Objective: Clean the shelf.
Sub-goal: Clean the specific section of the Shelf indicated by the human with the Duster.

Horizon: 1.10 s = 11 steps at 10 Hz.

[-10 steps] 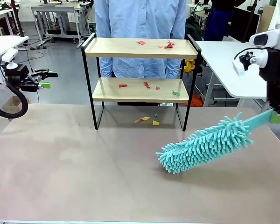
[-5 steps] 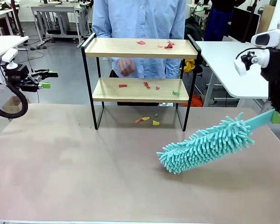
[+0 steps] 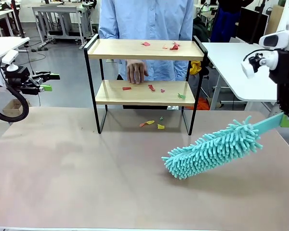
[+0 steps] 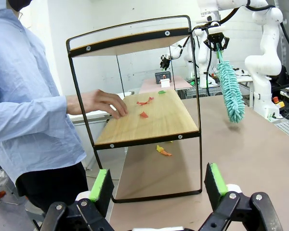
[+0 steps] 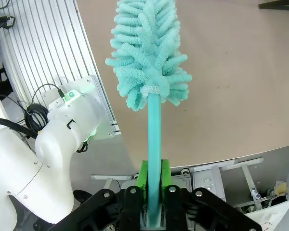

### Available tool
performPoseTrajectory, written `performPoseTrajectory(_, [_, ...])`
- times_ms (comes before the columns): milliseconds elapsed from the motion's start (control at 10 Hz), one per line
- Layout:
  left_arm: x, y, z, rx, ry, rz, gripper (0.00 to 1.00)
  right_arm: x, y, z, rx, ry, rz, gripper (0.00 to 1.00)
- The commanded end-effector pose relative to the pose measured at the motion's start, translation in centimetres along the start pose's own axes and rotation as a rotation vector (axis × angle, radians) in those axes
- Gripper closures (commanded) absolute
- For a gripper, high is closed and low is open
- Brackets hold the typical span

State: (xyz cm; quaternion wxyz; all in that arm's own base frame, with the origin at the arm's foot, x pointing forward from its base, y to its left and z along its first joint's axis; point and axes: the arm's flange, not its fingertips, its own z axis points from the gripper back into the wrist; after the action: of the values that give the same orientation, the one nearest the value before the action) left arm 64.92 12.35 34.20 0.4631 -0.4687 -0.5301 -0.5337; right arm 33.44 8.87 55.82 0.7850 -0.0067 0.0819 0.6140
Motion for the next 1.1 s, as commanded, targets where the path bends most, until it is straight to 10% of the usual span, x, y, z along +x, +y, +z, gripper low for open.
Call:
performPoseTrajectory(0, [0.2, -0.2, 0.0, -0.007, 0.007, -0.007, 0.0, -0.3, 0.1, 0.1, 0.001, -0.003, -0.007, 0.87])
performPoseTrajectory(1000, [0.2, -0.2, 0.0, -0.007, 0.007, -0.007, 0.0, 1.4, 0.5, 1.4, -0.031, -0.05, -0.029, 0.87])
